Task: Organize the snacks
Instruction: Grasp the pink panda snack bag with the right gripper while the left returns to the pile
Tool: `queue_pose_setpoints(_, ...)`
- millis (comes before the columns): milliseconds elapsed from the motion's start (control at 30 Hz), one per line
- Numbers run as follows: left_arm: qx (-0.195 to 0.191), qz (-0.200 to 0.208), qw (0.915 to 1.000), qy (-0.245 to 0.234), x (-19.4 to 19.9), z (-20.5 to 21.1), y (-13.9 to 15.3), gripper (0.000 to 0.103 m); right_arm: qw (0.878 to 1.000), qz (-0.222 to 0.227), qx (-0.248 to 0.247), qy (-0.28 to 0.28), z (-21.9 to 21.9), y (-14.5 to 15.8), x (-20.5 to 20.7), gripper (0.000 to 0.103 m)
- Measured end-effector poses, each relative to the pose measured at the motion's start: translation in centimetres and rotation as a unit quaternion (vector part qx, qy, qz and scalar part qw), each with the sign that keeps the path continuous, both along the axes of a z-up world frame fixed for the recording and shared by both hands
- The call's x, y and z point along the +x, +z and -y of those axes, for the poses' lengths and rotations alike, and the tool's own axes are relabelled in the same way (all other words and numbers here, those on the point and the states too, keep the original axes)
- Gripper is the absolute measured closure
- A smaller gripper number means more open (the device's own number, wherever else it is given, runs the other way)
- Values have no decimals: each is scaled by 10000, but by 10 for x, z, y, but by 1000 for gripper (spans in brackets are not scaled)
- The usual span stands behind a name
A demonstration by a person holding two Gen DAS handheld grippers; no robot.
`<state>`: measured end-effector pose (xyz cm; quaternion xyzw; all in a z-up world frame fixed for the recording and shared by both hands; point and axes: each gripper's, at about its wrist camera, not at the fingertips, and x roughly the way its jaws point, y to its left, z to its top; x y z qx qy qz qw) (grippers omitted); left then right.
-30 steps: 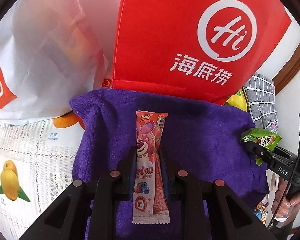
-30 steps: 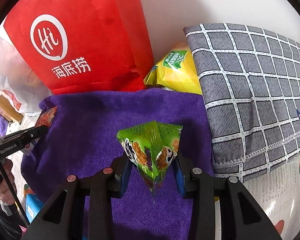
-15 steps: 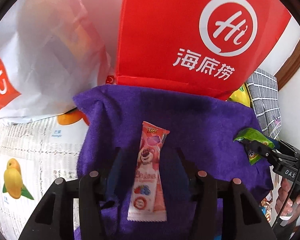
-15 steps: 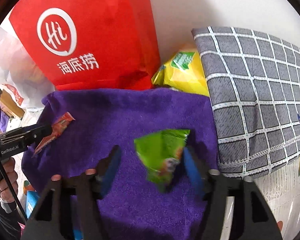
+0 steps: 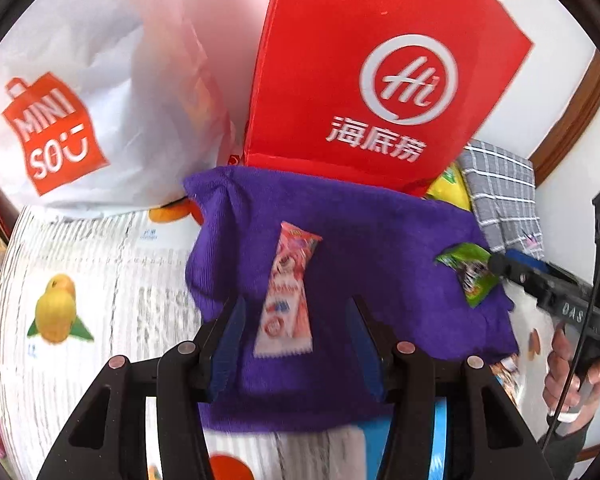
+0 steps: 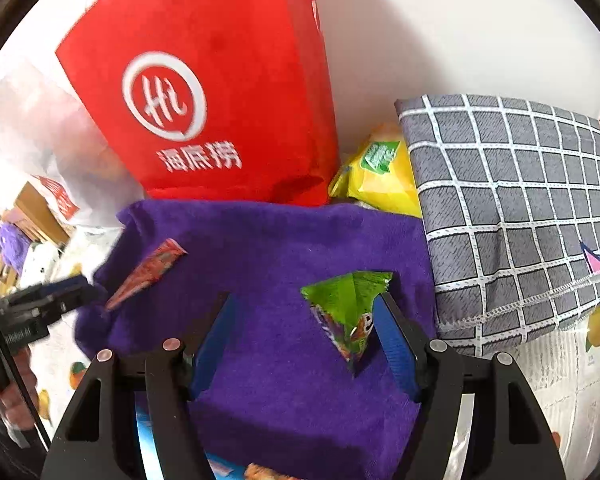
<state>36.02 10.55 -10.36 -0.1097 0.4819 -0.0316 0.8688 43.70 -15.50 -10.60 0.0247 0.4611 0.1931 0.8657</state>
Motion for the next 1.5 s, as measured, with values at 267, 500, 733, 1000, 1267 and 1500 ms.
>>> queue_pose_setpoints(267, -113, 162, 9998, 58, -50, 11, 22, 50, 9996, 283, 6, 94, 15, 33, -52, 33)
queue_pose_setpoints(500, -235, 289, 9993, -12, -92, 17, 29, 48, 9997, -2, 150, -187, 51, 15, -106, 33)
queue_pose_setpoints(733, -257, 180, 9995, 37, -135, 13, 19, 48, 9976, -509, 375, -292, 60, -27, -130, 33)
queue_pose_setpoints(1000, -364, 173, 9991, 110, -170, 4, 15, 48, 9965, -514, 511, -420, 63, -35, -131, 36)
queue_pose_setpoints(1267, -496, 164, 9986, 35, -194, 8, 11, 47, 9957, -607, 616, -342, 68, -40, -150, 79)
queue_pose_setpoints(1500, -645, 320, 9974, -52, -217, 13, 18, 47, 9984, -366, 266, -339, 80, -13, -199, 80)
